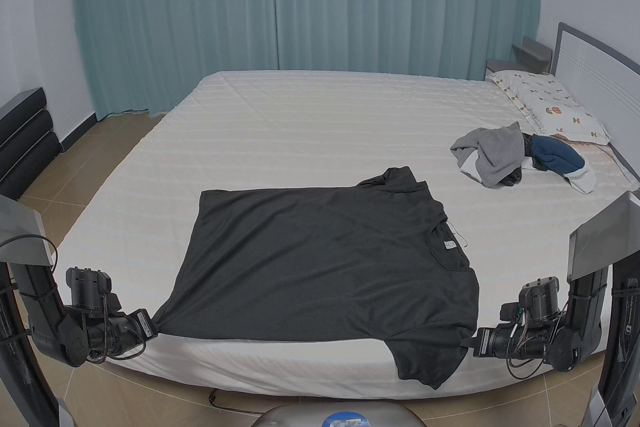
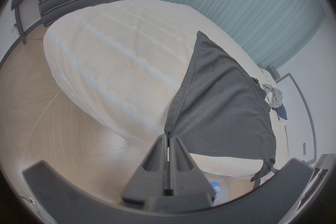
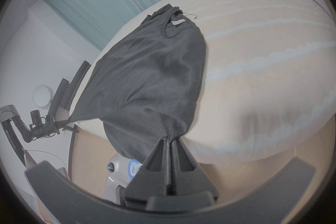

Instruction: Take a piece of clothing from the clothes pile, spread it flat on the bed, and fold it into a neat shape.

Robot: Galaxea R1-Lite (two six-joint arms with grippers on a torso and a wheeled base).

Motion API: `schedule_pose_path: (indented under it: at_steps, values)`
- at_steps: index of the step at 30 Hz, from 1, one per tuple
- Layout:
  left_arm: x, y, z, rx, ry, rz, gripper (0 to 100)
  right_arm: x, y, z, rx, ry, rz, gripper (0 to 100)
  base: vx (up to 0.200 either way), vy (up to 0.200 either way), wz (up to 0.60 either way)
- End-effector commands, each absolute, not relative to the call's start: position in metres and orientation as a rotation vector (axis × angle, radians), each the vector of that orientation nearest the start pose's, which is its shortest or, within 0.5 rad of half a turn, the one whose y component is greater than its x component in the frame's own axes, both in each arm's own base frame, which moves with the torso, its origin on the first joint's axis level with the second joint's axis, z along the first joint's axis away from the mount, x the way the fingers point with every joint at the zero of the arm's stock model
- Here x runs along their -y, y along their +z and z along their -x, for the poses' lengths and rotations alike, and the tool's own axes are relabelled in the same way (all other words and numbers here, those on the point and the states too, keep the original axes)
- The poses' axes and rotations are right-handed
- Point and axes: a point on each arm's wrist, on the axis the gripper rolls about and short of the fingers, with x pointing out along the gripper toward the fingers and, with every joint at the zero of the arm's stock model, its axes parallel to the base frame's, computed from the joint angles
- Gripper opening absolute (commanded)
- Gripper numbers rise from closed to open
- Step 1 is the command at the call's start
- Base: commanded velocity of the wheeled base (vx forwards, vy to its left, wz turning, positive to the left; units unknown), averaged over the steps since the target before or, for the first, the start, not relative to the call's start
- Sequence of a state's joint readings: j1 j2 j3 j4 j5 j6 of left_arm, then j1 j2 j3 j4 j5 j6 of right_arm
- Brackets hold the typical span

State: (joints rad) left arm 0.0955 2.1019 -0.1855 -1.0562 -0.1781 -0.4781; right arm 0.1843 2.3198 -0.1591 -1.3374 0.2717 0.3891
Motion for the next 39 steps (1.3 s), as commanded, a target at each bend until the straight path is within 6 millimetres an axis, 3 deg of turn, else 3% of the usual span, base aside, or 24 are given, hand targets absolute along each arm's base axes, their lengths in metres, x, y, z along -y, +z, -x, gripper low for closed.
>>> schedule_pose_path:
  at_steps: [1,19,33,34,39]
  values:
    - [-0.019,-0.009,-0.230,-0.858,0.131,0.567,0,-0.048,-0.039,-0.227,-0.917,0.259,-0.390,0,0.000,0.000,0.00]
    - [-0.020,-0.010,-0.228,-0.868,0.133,0.551,0,-0.054,-0.042,-0.193,-1.036,0.332,-0.263,0,0.000,0.000,0.00]
    - [-0.019,-0.016,-0.227,-0.896,0.131,0.551,0,-0.051,-0.046,-0.200,-1.017,0.315,-0.275,0,0.000,0.000,0.00]
    - [-0.019,-0.016,-0.227,-0.893,0.130,0.551,100,-0.051,-0.045,-0.201,-1.011,0.315,-0.277,100,0.000,0.000,0.00]
    - [-0.019,-0.014,-0.227,-0.885,0.128,0.550,100,-0.049,-0.040,-0.207,-0.967,0.309,-0.289,100,0.000,0.000,0.00]
